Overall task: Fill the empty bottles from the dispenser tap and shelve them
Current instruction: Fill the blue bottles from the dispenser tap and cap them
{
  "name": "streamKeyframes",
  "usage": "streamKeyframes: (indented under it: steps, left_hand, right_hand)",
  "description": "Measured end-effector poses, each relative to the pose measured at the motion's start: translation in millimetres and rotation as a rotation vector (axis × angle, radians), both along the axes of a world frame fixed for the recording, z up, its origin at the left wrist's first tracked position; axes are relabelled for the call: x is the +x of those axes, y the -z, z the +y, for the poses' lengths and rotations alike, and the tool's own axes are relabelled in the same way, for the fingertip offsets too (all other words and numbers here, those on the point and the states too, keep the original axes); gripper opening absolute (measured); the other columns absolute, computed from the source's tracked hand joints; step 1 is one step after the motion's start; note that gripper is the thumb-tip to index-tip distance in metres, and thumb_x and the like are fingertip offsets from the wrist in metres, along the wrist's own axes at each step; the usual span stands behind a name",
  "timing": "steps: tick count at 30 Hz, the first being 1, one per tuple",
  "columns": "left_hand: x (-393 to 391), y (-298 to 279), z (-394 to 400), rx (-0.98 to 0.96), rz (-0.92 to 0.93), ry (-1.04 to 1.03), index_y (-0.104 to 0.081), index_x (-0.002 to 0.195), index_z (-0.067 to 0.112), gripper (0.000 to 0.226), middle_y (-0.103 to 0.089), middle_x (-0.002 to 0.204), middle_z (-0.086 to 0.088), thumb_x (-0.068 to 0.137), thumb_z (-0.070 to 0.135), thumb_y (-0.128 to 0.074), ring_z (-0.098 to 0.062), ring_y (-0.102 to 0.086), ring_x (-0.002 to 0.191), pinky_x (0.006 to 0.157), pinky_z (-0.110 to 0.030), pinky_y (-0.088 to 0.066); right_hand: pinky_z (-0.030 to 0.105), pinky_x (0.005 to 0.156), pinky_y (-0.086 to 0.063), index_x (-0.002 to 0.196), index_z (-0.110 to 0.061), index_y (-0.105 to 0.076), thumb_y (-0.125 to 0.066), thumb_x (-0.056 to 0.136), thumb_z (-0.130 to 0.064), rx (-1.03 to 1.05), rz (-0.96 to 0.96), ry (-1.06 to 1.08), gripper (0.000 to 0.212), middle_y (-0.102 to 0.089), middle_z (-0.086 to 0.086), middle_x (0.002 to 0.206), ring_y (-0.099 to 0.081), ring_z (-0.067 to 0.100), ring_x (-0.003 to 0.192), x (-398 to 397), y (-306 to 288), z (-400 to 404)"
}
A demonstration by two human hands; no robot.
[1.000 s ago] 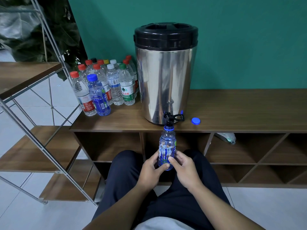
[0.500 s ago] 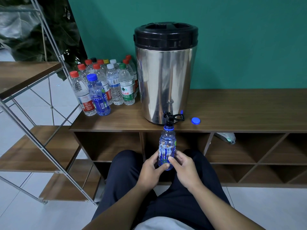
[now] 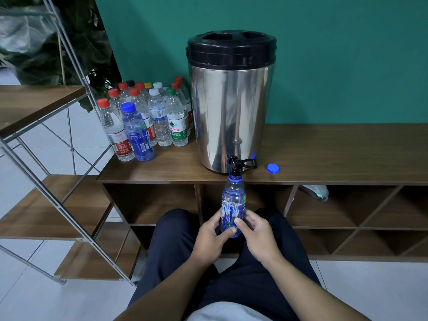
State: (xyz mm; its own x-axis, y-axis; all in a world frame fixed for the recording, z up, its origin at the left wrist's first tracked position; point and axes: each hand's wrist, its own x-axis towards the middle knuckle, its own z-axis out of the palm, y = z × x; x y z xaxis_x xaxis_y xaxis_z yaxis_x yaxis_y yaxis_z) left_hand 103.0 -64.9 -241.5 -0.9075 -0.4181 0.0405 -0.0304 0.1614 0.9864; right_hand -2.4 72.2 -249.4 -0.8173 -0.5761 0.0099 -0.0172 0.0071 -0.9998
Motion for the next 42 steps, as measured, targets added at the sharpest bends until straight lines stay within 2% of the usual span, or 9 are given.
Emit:
streamKeyframes:
  steps: [8, 22, 31, 42]
  left_hand:
    - [-1.1, 1.3, -0.1, 0.014, -0.006, 0.000, -0.061, 0.157, 0.024, 0.058, -0.076, 0.144, 0.006, 0.105, 0.002, -0.076, -0.016, -0.069, 0.137, 0.121, -0.047, -0.054]
    - [-0.2, -0.5, 0.7, 0.021, 0.009, -0.002, -0.064, 0.153, 0.026, 0.056, -0.077, 0.141, 0.007, 0.105, 0.001, -0.076, -0.014, -0.071, 0.135, 0.118, -0.040, -0.056]
    - [0.1, -1.3, 0.4, 0.003, 0.003, 0.002, -0.065, 0.152, 0.027, 0.054, -0.077, 0.141, 0.006, 0.105, 0.001, -0.074, -0.016, -0.070, 0.135, 0.120, -0.049, -0.054]
    - [1.0, -2.9, 1.2, 0.002, 0.005, 0.010, -0.065, 0.152, 0.027, 0.054, -0.076, 0.142, 0.006, 0.106, 0.002, -0.074, -0.016, -0.070, 0.135, 0.120, -0.049, -0.054]
  right_hand:
    - [0.050, 0.111, -0.058, 0.140, -0.018, -0.072, -0.065, 0.109, -0.004, 0.012, 0.003, 0.003, 0.035, -0.079, -0.002, 0.131, -0.074, 0.018, 0.127, -1.3, 2.2, 0.2]
    - [0.049, 0.109, -0.059, 0.141, -0.019, -0.071, -0.066, 0.109, -0.006, 0.023, 0.006, 0.001, 0.035, -0.079, -0.003, 0.132, -0.074, 0.017, 0.127, -1.8, 2.3, 1.1]
    - [0.054, 0.109, -0.059, 0.139, -0.018, -0.072, -0.066, 0.109, -0.006, 0.021, 0.008, 0.008, 0.033, -0.079, 0.001, 0.131, -0.074, 0.022, 0.126, -2.6, 4.7, -0.4]
    - [0.050, 0.108, -0.060, 0.141, -0.019, -0.071, -0.066, 0.109, -0.007, 0.014, -0.005, -0.004, 0.035, -0.079, -0.002, 0.132, -0.074, 0.018, 0.126, -1.4, 2.1, 1.3]
